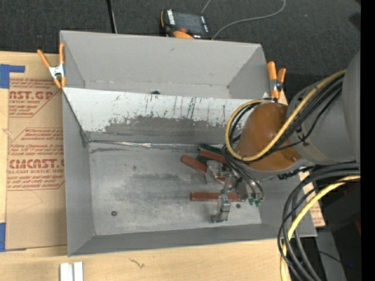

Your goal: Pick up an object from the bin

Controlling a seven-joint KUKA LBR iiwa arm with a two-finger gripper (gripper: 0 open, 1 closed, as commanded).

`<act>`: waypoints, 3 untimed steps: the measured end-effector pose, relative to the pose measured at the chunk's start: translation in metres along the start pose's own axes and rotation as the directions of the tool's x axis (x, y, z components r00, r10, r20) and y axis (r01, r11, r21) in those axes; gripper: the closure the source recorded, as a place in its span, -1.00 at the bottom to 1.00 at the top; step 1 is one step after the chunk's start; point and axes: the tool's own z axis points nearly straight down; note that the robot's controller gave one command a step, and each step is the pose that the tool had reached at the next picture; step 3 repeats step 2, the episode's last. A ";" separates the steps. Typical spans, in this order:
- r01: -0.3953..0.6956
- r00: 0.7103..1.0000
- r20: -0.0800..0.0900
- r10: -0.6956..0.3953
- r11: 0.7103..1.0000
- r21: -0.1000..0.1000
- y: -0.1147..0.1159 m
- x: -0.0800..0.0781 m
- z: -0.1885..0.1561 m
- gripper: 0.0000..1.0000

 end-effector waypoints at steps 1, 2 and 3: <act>0.001 1.000 -0.002 -0.001 1.000 0.000 0.001 0.000 -0.003 1.00; 0.026 1.000 0.007 -0.026 1.000 0.002 -0.022 0.014 -0.187 1.00; 0.026 1.000 0.007 -0.026 1.000 0.002 -0.022 0.014 -0.187 1.00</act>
Offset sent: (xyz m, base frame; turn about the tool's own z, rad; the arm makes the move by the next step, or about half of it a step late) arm 0.0000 0.0000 0.0000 0.0000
